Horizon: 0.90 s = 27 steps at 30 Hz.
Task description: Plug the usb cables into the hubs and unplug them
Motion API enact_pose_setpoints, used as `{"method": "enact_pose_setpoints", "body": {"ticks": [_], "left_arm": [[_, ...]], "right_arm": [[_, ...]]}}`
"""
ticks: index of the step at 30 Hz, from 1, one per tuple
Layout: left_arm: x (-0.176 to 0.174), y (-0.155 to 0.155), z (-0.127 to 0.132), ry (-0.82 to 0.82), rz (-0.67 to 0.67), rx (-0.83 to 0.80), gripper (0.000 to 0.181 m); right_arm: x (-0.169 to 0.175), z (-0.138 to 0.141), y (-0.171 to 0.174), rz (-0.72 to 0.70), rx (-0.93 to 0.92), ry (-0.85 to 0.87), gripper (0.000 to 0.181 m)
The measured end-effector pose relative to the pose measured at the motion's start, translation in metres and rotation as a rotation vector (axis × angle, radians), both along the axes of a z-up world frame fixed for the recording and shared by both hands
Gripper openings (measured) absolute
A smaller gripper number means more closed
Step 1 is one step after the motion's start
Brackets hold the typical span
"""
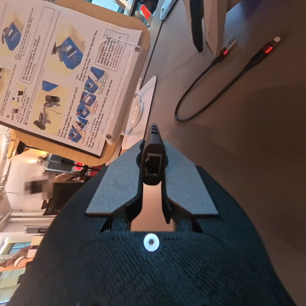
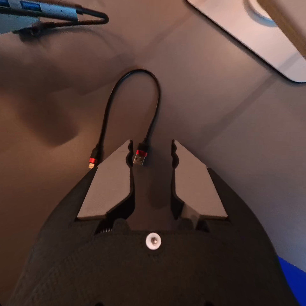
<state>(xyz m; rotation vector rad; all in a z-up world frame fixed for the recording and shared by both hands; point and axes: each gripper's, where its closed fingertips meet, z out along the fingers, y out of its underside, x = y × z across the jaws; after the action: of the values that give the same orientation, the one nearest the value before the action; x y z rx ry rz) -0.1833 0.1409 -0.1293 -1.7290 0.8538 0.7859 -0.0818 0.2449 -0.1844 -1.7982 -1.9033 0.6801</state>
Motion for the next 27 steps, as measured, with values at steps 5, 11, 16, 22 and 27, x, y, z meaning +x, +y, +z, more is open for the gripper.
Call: {"method": "enact_pose_setpoints", "body": {"ticks": [5,11,16,22,27], "left_arm": [[0.001,0.001,0.001,0.001,-0.004,0.009,0.015],[-0.002,0.001,0.007,0.0,0.012,0.041,0.015],[-0.005,0.001,0.011,-0.025,0.021,0.059,0.015],[-0.003,0.003,0.003,0.0,0.016,0.029,0.015],[0.002,0.004,-0.005,0.004,-0.003,-0.006,0.015]], "right_arm": [[0.004,-0.002,0.0,0.004,0.003,-0.021,0.042],[0.007,-0.014,-0.002,0.004,-0.004,-0.08,0.042],[0.011,-0.013,-0.001,0.032,0.068,-0.103,0.013],[-0.008,0.025,-0.005,0.017,0.053,0.114,0.012],[-0.013,0.054,0.003,-0.008,0.125,0.251,0.011]]}}
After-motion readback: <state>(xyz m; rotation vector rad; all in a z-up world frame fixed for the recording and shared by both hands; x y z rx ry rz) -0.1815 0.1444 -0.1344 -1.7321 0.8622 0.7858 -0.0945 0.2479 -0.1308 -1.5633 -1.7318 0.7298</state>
